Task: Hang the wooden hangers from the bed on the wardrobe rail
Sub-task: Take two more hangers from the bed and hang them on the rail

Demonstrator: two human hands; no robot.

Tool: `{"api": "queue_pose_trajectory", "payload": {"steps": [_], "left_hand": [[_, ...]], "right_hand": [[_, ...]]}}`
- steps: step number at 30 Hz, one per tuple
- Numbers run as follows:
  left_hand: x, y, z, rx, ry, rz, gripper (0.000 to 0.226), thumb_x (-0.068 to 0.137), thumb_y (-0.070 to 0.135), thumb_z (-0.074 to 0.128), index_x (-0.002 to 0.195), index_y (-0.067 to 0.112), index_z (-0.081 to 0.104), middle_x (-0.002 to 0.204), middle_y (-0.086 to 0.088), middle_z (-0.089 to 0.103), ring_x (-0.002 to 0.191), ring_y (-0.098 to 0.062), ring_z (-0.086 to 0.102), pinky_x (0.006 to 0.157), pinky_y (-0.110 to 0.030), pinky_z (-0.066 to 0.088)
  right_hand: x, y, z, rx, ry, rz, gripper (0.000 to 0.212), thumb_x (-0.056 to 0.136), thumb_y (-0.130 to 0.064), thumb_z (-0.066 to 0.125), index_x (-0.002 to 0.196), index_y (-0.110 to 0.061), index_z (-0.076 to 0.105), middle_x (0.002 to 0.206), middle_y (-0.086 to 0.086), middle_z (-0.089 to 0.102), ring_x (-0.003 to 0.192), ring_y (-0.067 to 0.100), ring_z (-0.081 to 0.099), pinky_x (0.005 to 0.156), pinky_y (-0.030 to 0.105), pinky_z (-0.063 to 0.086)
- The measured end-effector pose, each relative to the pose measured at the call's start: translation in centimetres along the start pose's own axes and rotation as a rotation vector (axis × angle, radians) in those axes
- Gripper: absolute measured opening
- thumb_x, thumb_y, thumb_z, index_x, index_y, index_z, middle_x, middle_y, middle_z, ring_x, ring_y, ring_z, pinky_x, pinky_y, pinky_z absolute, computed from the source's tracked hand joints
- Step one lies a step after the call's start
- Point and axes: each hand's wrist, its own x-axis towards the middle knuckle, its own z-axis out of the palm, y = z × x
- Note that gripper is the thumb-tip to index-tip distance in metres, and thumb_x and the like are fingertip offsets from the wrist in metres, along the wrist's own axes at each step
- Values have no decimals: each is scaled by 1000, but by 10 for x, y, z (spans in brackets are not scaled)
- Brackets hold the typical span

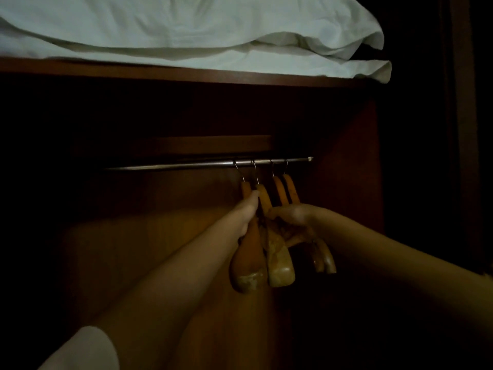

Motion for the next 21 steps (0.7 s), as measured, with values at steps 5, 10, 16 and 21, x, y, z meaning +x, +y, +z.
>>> {"api": "queue_pose_trajectory", "payload": {"steps": [5, 10, 16, 21], "left_hand": [[-21, -15, 2, 42, 26, 69, 60, 96, 49, 34, 148, 18, 38, 146, -10, 48, 129, -32, 50, 106, -45, 43], [-61, -22, 4, 138, 56, 178, 35, 97, 24, 43, 120, 3, 59, 120, -15, 60, 97, -30, 61, 80, -37, 48], [-98, -43, -3, 308, 107, 279, 31, 94, 23, 47, 113, 4, 64, 113, -16, 66, 114, -36, 59, 89, -37, 49], [-129, -79, -11, 638, 315, 478, 29, 94, 35, 45, 105, 23, 69, 124, -4, 59, 125, -26, 43, 104, -34, 30]], "right_hand": [[-8, 13, 17, -11, 46, -92, 14, 95, -23, 50, 88, -15, 59, 97, 7, 62, 103, 25, 56, 100, 43, 44], [-30, 23, 40, -8, 139, -155, 32, 96, -21, 49, 119, -2, 59, 130, 20, 59, 117, 35, 57, 99, 43, 45], [-55, 35, 65, -198, 355, -258, 33, 100, -20, 41, 124, -1, 56, 104, 8, 59, 68, 13, 54, 50, 15, 43], [-77, 73, 87, -269, 535, -426, 24, 94, -20, 53, 109, -6, 64, 93, 8, 71, 65, 13, 67, 47, 13, 52]]}}
